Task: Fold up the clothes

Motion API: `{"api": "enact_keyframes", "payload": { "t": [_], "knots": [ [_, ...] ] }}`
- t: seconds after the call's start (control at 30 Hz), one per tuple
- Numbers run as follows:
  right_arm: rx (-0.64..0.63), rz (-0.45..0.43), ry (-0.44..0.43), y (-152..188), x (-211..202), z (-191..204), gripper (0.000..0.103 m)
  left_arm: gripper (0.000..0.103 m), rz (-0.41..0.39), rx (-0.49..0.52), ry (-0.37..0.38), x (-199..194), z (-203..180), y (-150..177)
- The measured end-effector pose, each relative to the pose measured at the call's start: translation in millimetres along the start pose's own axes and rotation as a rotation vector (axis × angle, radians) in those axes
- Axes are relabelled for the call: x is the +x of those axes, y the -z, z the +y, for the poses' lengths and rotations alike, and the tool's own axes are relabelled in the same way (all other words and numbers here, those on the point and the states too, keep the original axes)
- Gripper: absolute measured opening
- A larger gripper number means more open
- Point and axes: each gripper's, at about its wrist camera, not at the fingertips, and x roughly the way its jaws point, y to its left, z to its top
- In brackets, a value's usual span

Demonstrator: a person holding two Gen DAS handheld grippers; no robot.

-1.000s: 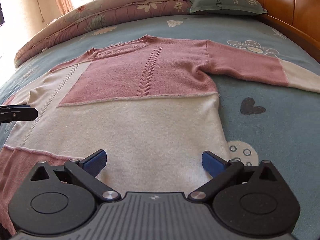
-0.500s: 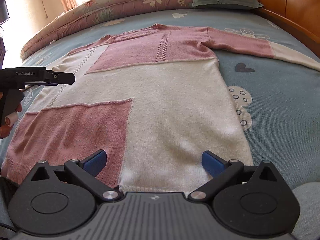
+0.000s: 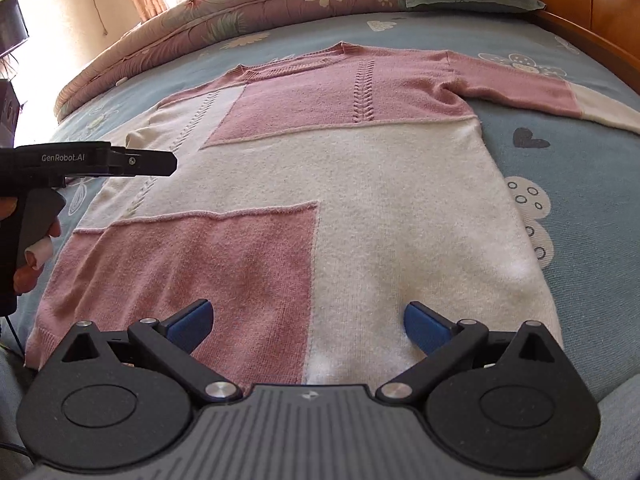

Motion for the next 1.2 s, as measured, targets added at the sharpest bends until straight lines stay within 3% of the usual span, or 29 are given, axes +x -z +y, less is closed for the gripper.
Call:
{"api": "enact_keyframes", "payload": {
  "t": [0.1, 0.27, 0.4, 0.47, 0.57, 0.77, 1.0, 1.2],
  "knots": [
    [-0.001, 0.014, -0.038, -3.1, -8.0, -4.2, 0.103, 0.102, 0.001, -0.002, 0.005, 0.8, -0.1, 0.0],
    [0.095, -0.115, 0.031, -25.9, -0.7, -38.3, 0.103, 0.102, 0.006, 0.010, -0.002, 1.2, -2.0, 2.8],
    [0.084, -0.137, 0.150, -24.4, 13.5, -59.7, 0.103, 0.102, 0.013, 0.005, -0.007, 3.3, -0.6, 3.8],
    [0.129, -0.148, 0.165, -24.4, 8.6, -67.4, 0.103, 0.102, 0.013, 0.003, -0.001, 3.7, 0.1, 3.5],
    [0.186, -0.162, 0.124, -25.7, -3.2, -64.6, 0.103, 0.102, 0.020, 0.004, 0.000, 6.6, -0.8, 3.4],
    [0.045, -0.129, -0.007, -21.6, -2.6, -24.5, 0.103, 0.102, 0.039, 0.017, -0.004, 13.2, -5.4, 5.2],
    [0.147, -0.107, 0.141, -17.5, 2.6, -55.2, 0.103, 0.102, 0.039, 0.011, -0.011, 12.8, -2.5, 5.9],
    [0.151, -0.155, 0.053, -46.1, 2.8, -56.5, 0.103, 0.102, 0.034, 0.007, -0.007, 10.7, -1.4, 5.2]
  ]
}}
